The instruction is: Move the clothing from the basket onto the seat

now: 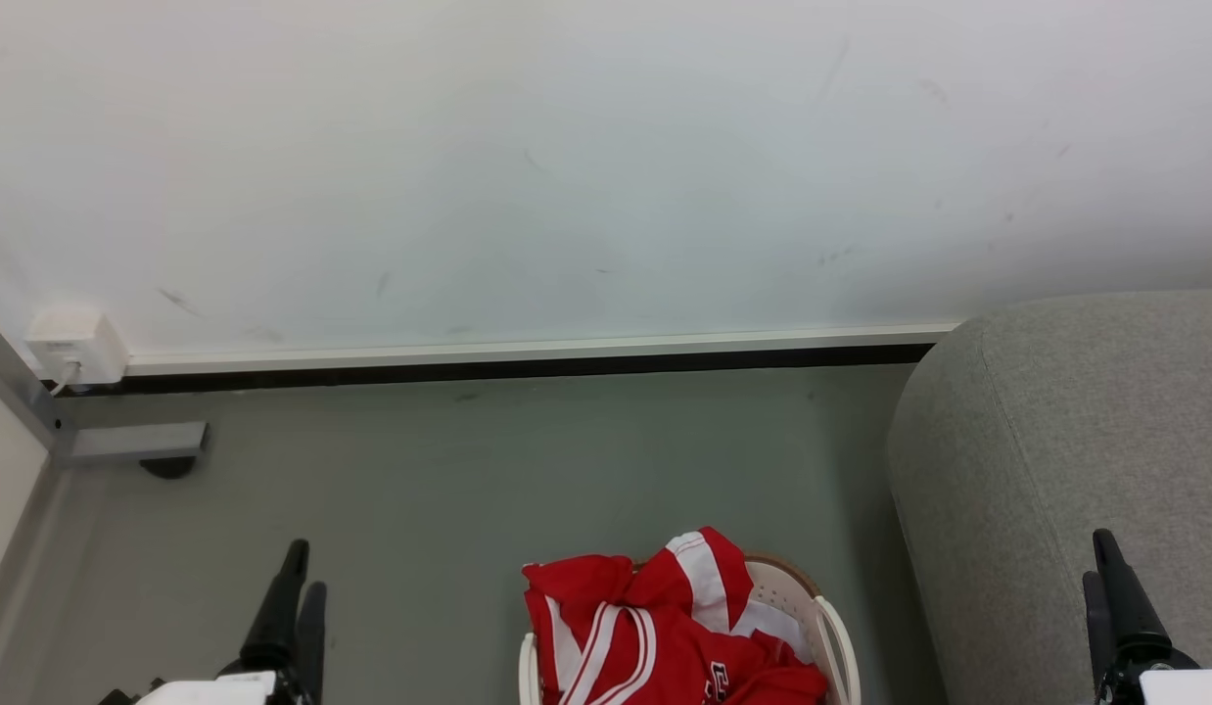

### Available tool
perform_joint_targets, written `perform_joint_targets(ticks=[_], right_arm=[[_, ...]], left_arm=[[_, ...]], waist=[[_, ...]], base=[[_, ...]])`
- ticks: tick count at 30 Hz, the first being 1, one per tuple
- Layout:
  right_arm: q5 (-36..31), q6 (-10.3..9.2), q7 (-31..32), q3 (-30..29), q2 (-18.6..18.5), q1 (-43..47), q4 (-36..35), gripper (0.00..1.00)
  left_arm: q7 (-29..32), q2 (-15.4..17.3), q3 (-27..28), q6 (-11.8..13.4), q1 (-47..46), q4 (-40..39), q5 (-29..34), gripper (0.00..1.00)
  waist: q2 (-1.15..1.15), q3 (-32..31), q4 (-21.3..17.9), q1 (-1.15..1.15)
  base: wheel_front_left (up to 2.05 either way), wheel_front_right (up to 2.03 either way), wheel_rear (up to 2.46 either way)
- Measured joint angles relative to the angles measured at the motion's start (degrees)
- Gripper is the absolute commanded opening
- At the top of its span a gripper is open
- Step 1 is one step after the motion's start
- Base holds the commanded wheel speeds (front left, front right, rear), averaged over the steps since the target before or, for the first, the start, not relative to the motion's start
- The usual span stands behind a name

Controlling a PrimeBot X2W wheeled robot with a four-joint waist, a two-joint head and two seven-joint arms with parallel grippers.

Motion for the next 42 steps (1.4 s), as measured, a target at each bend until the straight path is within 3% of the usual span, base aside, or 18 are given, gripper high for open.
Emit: perform_joint_targets(ticks=[10,19,42], right_arm=[[-14.3,0.00,-2.6,1.2,-1.1,1.1,-2.6,1.00],[-24.8,0.00,-4.7,2.3,-1.8,2.1,-3.5,1.00],[-44.0,0.00,-9.4,5.3,-3.5,2.7,-4.8,1.00]], left_arm=[[-2.8,0.0,-3.3,1.9,-0.5,-0.6,10.3,1.00],[-4.9,0.0,-6.8,5.3,-0.6,-0.7,22.5,1.00],[-9.5,0.1,-11.7,10.3,-1.5,0.9,42.4,1.00]], waist=[[0.00,0.1,-0.1,0.00],[0.00,0.1,0.0,0.00],[0.00,0.0,0.0,0.00]], base=[[0.00,0.00,0.00],[0.00,0.00,0.00],[0.00,0.00,0.00]])
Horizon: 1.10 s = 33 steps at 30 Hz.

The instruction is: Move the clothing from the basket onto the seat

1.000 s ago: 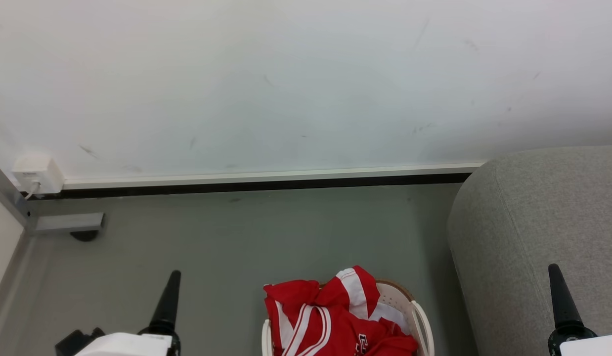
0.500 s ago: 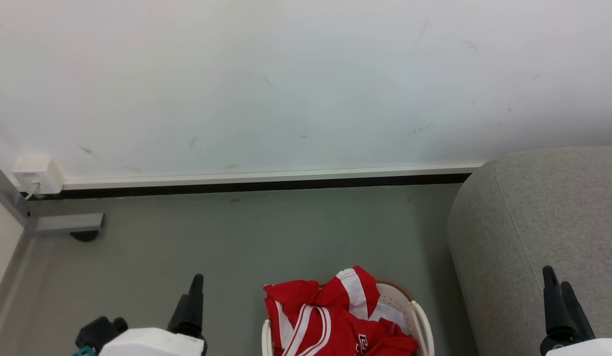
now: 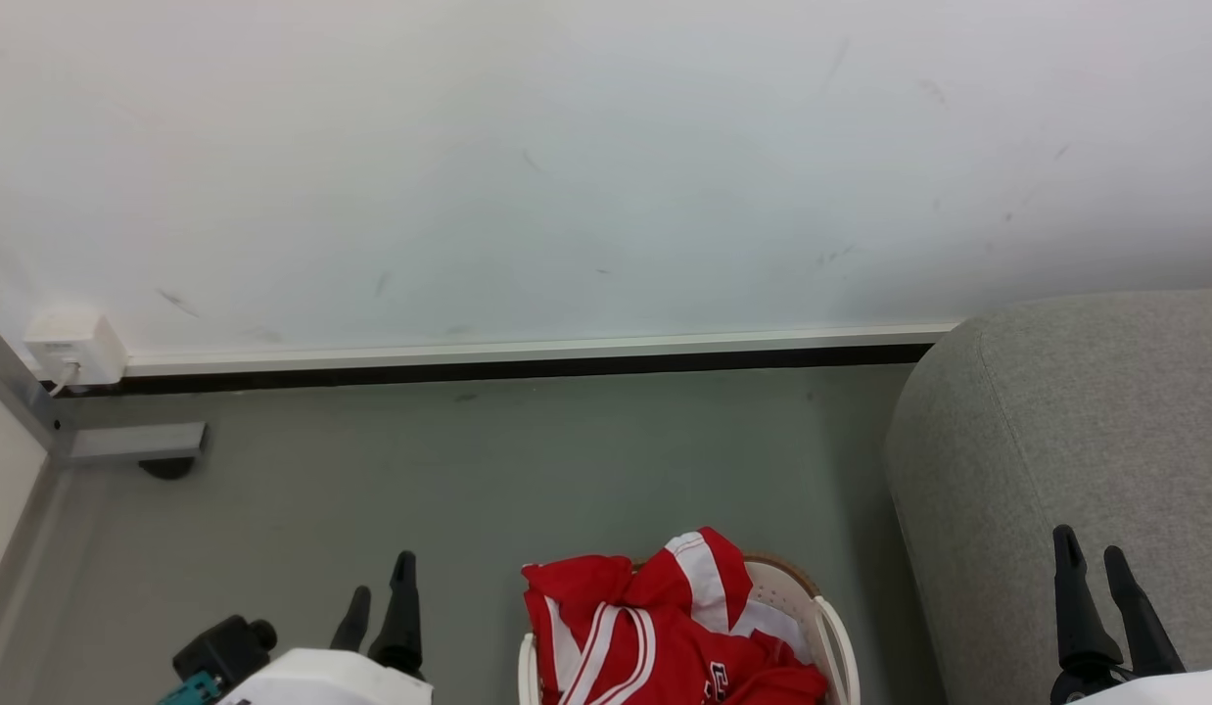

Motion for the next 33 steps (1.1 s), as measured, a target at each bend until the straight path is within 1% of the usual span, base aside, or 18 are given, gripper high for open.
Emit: perform_joint_targets(ticks=[11,18,27,33], right_arm=[[-6.8,0.00,-1.8,0.5,-0.6,0.7,-0.3,1.00],[-10.9,0.00,-2.9,1.0,-1.1,0.7,-0.5,1.00],[-15.7,0.00,-4.3,1.9,-1.6,0.7,-0.4,1.00],[-17.7,0.00,-5.2,1.9,-1.8,0.6,-0.3,1.00]], left_arm=[[-1.9,0.0,-1.1,1.7,-0.2,0.4,9.1,1.00],[-3.1,0.1,-1.4,2.2,-0.2,0.4,14.6,1.00],[-4.4,0.1,-1.9,2.7,-0.2,0.6,20.3,1.00],[-5.1,0.2,-2.4,3.2,0.0,0.7,23.8,1.00]], waist=[[0.00,0.0,0.1,0.00],[0.00,-0.1,0.2,0.00],[0.00,-0.1,0.3,0.00],[0.00,-0.2,0.3,0.00]], base=[[0.00,0.00,0.00],[0.00,0.00,0.00],[0.00,0.00,0.00],[0.00,0.00,0.00]])
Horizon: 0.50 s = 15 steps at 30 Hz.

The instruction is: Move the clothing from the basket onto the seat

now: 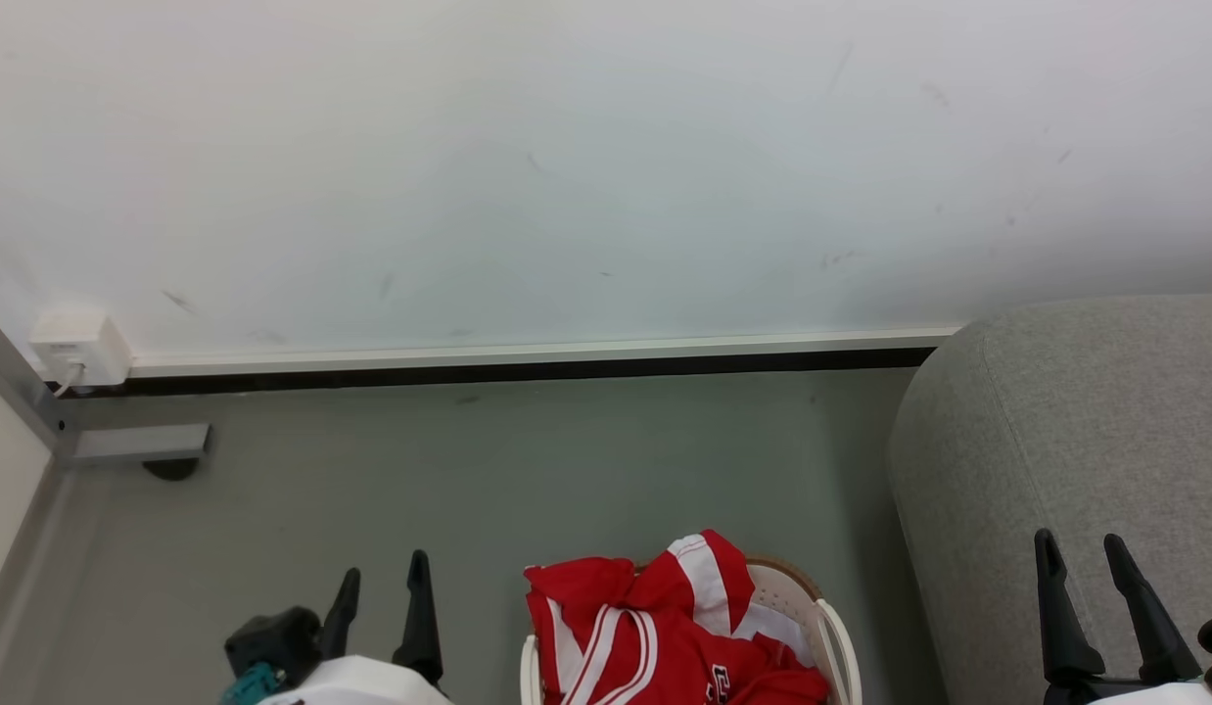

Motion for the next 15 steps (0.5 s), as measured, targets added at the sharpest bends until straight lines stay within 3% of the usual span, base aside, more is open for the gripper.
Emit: perform_joint_targets(ticks=[15], right_arm=[[-4.4,0.00,-1.9,-0.1,-0.4,-0.8,1.6,1.00]], left_arm=[[-1.9,0.0,-0.3,1.2,0.5,0.5,8.0,1.00]], waist=[[0.00,-0.2,0.3,0.00]], base=[[0.00,0.00,0.00]])
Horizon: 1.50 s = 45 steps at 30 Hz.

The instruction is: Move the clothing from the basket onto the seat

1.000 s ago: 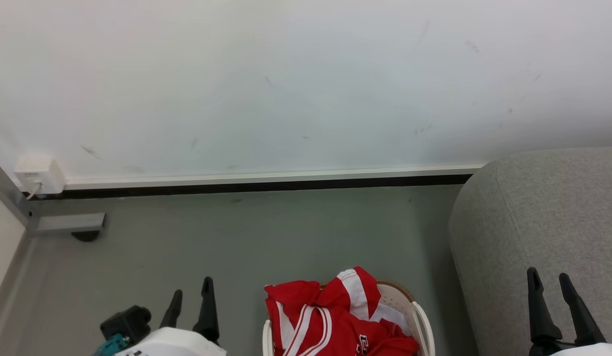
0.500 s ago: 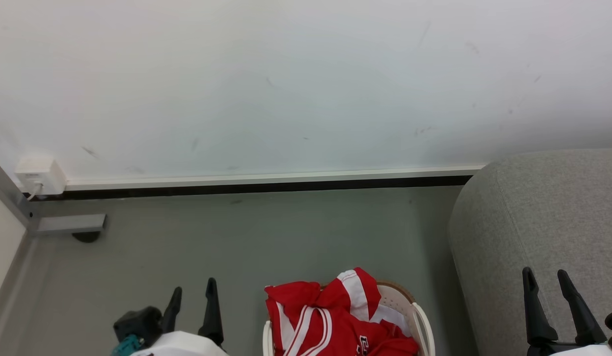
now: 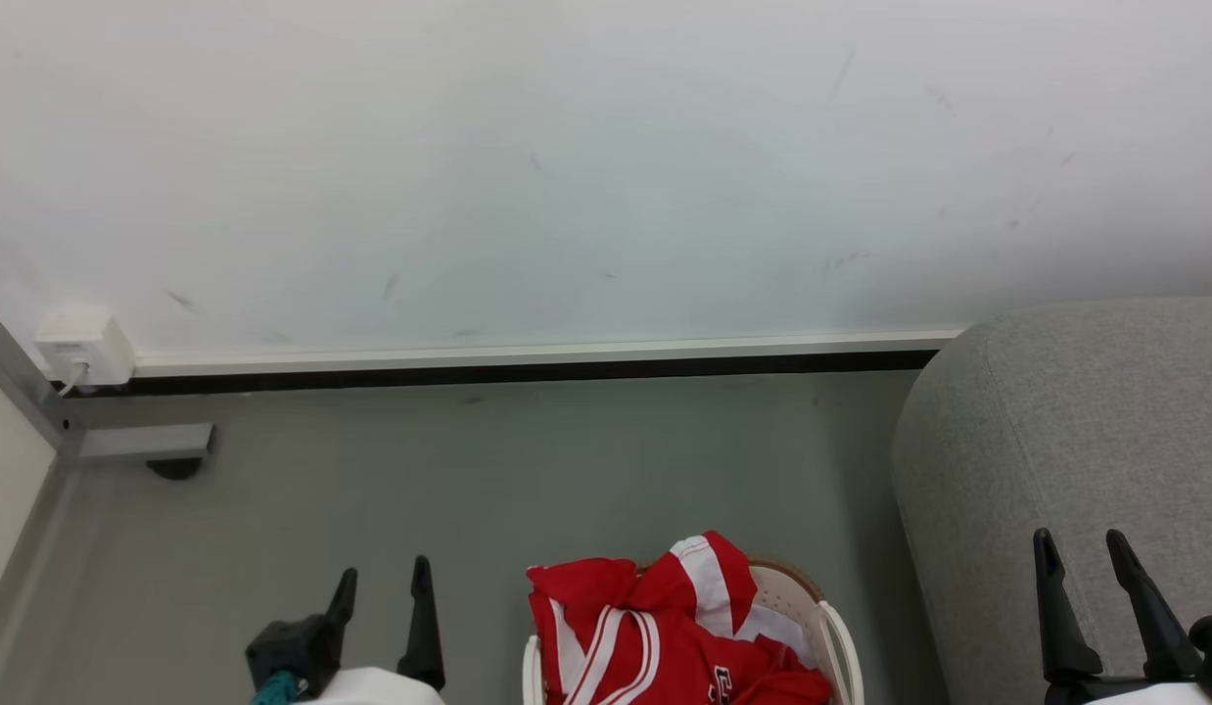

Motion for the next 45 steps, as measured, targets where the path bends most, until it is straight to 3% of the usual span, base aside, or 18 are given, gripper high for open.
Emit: perform_joint_targets(ticks=[29,45], right_arm=[[-7.7,0.00,-3.1,2.2,-0.6,0.2,2.1,1.00],[-6.6,0.00,-3.1,2.2,-0.6,0.2,2.9,1.00]], left_arm=[[-3.3,0.1,-1.5,1.9,0.1,1.2,10.6,1.00],[-3.3,0.2,-1.3,1.6,0.2,1.6,10.7,1.00]], waist=[[0.00,0.0,0.2,0.00],[0.00,0.2,0.5,0.00]], base=[[0.00,0.00,0.00],[0.00,0.00,0.00]])
